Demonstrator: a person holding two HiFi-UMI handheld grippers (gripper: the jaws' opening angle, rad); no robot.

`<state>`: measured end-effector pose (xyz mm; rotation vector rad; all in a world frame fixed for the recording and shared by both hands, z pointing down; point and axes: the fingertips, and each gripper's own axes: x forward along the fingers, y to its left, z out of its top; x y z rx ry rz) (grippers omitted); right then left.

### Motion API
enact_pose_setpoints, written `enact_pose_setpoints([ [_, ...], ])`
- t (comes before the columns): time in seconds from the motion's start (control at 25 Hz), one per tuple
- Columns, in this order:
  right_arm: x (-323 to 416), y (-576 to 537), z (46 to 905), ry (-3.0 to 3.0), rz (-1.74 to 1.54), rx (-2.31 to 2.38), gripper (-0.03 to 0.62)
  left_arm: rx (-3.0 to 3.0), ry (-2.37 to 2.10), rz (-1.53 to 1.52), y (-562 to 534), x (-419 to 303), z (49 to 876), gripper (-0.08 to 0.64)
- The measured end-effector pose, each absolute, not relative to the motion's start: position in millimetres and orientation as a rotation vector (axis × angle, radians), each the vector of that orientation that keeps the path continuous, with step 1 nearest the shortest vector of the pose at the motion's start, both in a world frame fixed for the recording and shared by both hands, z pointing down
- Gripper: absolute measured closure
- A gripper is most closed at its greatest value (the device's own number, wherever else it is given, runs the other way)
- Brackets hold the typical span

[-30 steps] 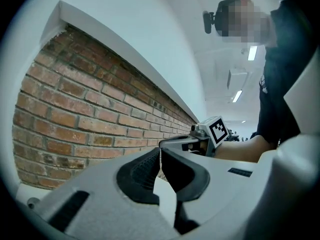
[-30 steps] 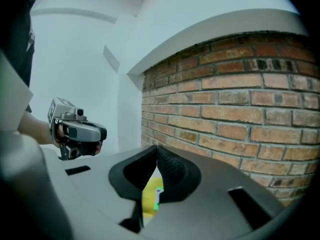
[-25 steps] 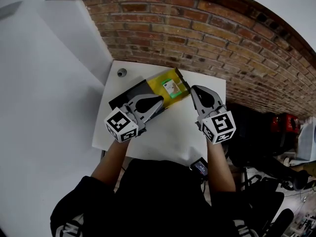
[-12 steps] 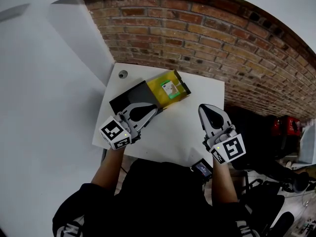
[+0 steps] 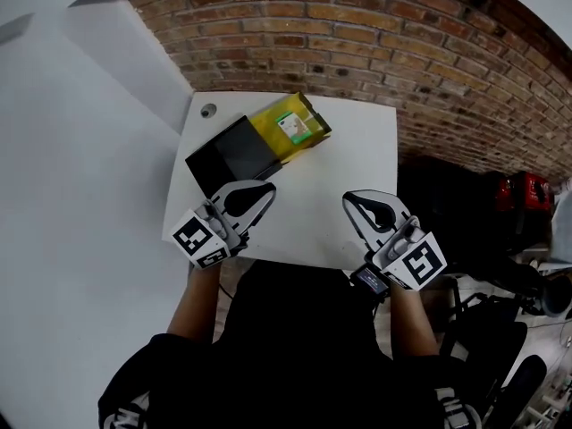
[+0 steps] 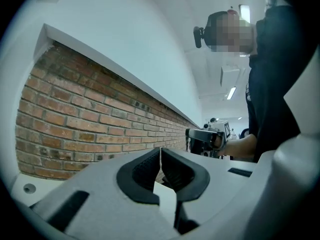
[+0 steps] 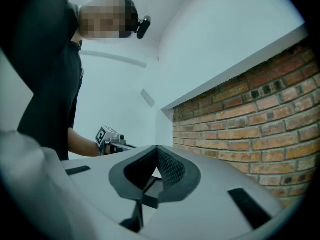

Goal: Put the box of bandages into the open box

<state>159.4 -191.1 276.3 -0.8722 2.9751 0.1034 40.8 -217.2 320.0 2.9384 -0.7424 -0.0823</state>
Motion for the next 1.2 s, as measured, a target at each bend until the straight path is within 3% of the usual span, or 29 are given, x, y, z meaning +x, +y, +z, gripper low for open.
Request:
enact_pose_setpoints([
  [0.4, 159, -133, 285, 2.936, 0.064, -0.903, 0.586, 3.001, -0.565, -0.109, -165, 54, 315, 0.538],
  [0.8, 83, -61, 305, 2.948, -0.013, -0.937, 0.586, 3.039, -0.465, -0.120, -83, 7, 329, 0.538],
  [1.2, 65, -14, 319, 2.968, -0.048, -0.966, 0.586, 3.009, -0.428, -0.133, -36, -13, 353, 0.538],
])
